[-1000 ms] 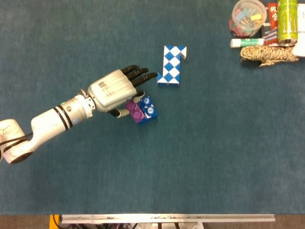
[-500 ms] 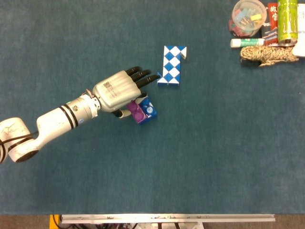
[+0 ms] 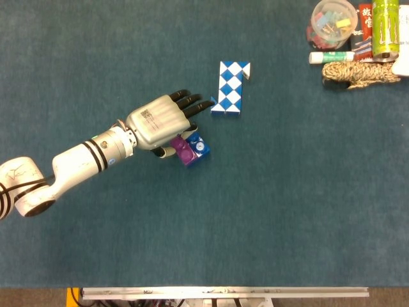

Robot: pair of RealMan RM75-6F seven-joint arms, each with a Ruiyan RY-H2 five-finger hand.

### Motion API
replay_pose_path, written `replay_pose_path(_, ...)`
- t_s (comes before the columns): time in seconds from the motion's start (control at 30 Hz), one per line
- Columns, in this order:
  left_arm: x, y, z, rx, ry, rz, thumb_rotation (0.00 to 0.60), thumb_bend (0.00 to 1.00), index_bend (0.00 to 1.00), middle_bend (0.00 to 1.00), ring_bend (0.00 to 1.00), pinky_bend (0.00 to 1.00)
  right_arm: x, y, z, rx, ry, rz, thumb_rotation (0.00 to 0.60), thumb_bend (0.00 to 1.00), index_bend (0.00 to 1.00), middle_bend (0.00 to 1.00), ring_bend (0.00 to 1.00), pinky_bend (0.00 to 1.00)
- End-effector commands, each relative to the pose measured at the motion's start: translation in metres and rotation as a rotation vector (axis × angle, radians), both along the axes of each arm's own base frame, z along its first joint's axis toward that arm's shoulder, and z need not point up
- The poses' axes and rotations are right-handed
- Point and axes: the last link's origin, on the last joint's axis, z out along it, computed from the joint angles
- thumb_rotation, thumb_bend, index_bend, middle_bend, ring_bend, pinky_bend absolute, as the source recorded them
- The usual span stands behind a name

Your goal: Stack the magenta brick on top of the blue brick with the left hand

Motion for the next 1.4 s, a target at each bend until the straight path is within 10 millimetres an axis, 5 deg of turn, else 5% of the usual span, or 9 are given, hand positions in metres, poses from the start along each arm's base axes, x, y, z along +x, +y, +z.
replay_pose_path(0.03,0.0,0.0,-0.001,-0.001,0.007,-0.001,0.6,0.32,0.59,0.0,0.0,0.1,0.0,0.0,0.0,0.001,0.0,-0.001,0.6,0.78,0.52,0.39,0.25,0.0)
replay_pose_path(0.9,0.007,-0.011,-0.014,0.038,0.029,-0.059,0.6,0.32,0.57,0.0,0.0,0.1,0.001,0.002,0.003,-0.007,-0.008,0.008,0.6,0.78,0.52,0.39,0.25,0.0)
replay_pose_path(1.23,0.005,-0.011,0.004,0.099,0.069,-0.034,0.6,0.32,0.21,0.0,0.0,0.1,0.001,0.001,0.002,0.002,-0.006,0.009,0.6,0.78,0.52,0.39,0.25,0.0)
replay_pose_path(1.4,0.006,-0.017,0.021,0.139,0.082,-0.014,0.6,0.32,0.13,0.0,0.0,0.1,0.002,0.001,-0.001,0.012,-0.003,0.014,0.6,0.78,0.52,0.39,0.25,0.0)
